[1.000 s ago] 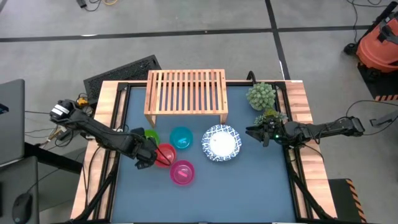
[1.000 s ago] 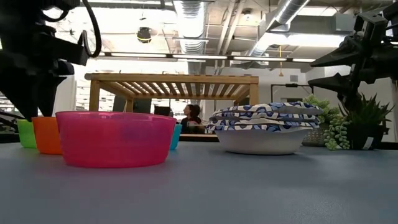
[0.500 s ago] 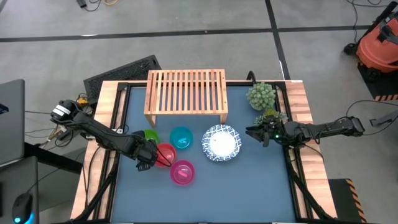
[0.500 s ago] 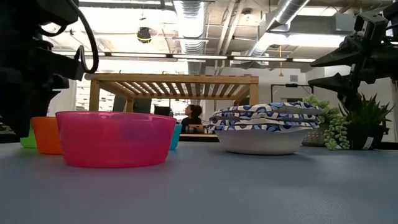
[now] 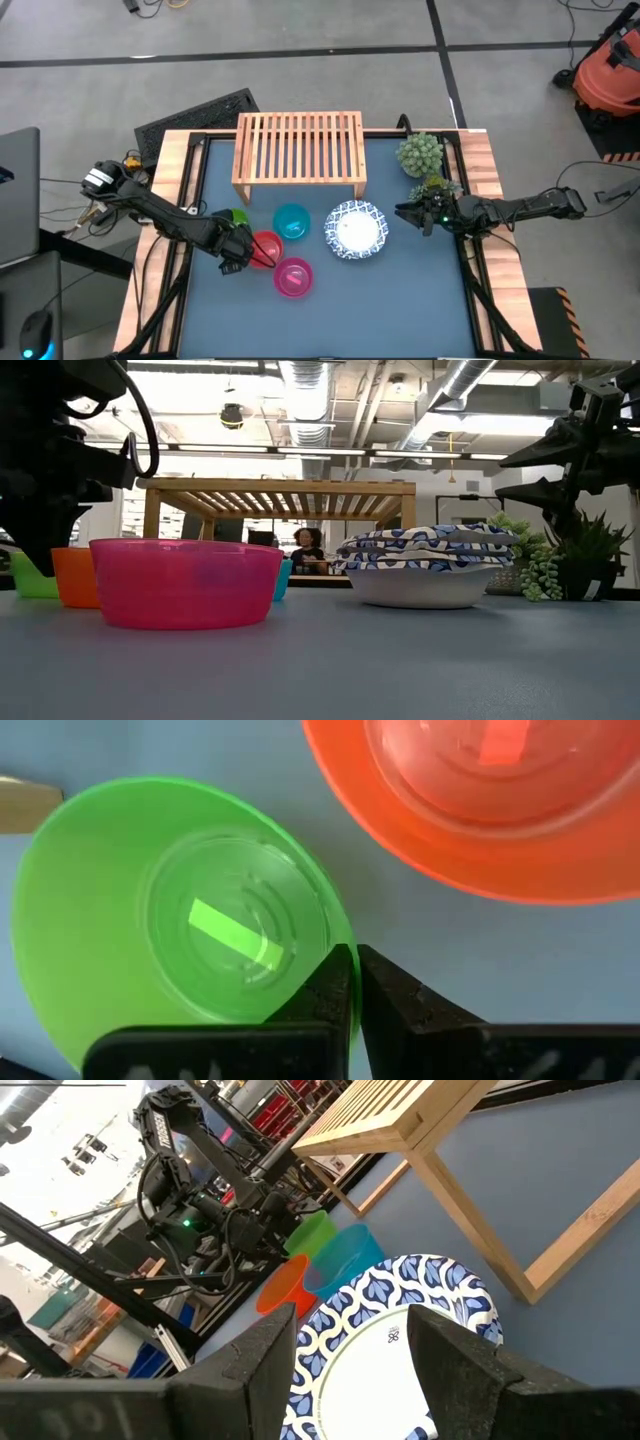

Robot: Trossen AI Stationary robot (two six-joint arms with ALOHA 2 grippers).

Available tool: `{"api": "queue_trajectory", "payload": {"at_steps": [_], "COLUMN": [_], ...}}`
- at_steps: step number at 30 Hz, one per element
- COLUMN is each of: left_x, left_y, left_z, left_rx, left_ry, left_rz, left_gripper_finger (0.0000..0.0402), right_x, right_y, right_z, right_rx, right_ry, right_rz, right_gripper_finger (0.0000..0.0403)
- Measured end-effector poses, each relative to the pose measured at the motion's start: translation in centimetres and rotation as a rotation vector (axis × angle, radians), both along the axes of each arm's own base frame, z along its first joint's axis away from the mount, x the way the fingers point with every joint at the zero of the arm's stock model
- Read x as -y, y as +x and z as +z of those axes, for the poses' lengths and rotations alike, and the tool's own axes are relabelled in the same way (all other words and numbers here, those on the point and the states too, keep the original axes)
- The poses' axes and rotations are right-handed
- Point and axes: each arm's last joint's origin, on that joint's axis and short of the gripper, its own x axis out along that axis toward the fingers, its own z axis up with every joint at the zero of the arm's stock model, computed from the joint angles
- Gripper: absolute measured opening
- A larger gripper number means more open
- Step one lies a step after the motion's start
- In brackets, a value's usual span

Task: Place and stack bowls onto a shelf
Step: Put the green bowl on the shelf

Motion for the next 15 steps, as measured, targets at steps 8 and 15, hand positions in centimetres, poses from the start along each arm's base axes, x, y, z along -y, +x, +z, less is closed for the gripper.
{"api": "queue_trajectory", "payload": {"at_steps": [8, 15], "left_x": [0.5, 1.1], "left_y": [0.9, 1.8], "left_z": [1.8, 4.3], "left_rx": [0.024, 0.041], "left_ry": [-0.055, -0.116], "left_rz": [0.003, 0.049], "left_gripper_finger": [0.0, 0.0], "right_x": [0.0, 0.0], "right_y": [0.0, 0.0], "right_z": [0.0, 0.0], "right_rx": [0.0, 0.0], "right_ry": [0.0, 0.0], "right_rz": [0.0, 0.0], "right_gripper_finger": [0.0218, 0.0218]}}
